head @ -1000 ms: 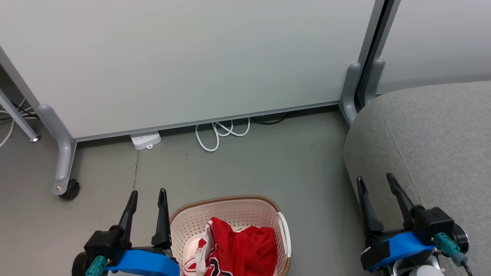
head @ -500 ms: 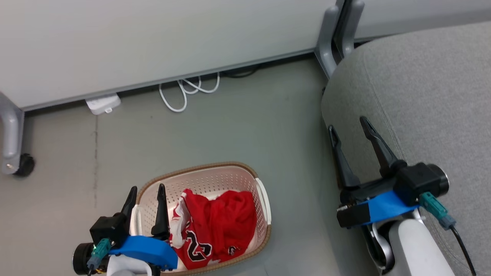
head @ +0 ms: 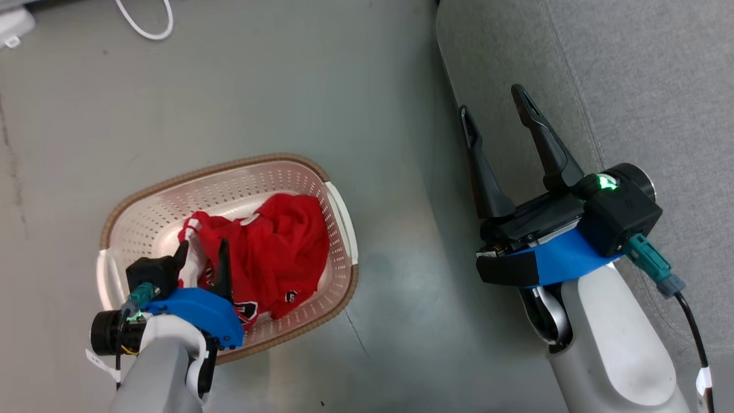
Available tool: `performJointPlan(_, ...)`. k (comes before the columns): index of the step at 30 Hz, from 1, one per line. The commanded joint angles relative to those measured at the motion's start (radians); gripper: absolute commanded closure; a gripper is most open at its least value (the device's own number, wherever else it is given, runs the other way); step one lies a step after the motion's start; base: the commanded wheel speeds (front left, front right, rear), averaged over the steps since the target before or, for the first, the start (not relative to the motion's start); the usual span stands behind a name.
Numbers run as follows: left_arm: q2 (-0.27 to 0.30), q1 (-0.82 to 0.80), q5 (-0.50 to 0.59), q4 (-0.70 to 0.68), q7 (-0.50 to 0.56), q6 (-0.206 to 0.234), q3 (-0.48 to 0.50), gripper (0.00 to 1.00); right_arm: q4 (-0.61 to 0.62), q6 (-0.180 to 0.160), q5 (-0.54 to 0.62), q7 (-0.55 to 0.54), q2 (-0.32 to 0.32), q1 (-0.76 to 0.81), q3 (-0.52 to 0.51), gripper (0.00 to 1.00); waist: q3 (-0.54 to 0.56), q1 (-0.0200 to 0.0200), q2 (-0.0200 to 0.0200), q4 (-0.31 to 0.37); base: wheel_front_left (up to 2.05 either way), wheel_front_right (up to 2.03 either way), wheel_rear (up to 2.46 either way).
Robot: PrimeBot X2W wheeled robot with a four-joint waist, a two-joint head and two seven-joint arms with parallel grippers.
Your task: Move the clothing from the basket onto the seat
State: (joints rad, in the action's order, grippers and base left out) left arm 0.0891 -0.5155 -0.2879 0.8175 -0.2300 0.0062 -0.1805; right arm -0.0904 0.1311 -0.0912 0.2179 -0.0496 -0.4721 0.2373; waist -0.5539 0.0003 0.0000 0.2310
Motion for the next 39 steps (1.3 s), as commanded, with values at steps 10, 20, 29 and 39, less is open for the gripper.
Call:
performJointPlan(10, 0.037, -0.149, -0.013, 0.212, 0.017, 0.019, 0.015, 0.0, -0.025, -0.001, -0.045, 0.037, -0.001, -0.045, 0.011, 0.0, -0.173, -0.0003, 0.0, 0.088, 0.0, 0.0, 0.0)
performJointPlan(20, 0.044, -0.204, -0.035, 0.327, -0.002, 0.0, 0.019, 1.0, -0.029, -0.001, -0.078, 0.048, -0.002, -0.064, 0.02, 0.0, -0.187, -0.0003, 0.0, 0.103, 0.0, 0.0, 0.0)
performJointPlan(29, 0.017, -0.194, -0.049, 0.373, -0.027, -0.015, 0.014, 1.0, -0.055, -0.001, -0.079, 0.048, -0.002, -0.046, 0.035, 0.0, -0.123, -0.0003, 0.0, 0.089, 0.0, 0.0, 0.0)
performJointPlan(39, -0.015, -0.124, -0.037, 0.378, -0.036, -0.059, -0.031, 1.0, -0.145, -0.001, -0.087, 0.046, -0.002, 0.05, 0.031, 0.0, 0.124, -0.0003, 0.0, 0.031, 0.0, 0.0, 0.0)
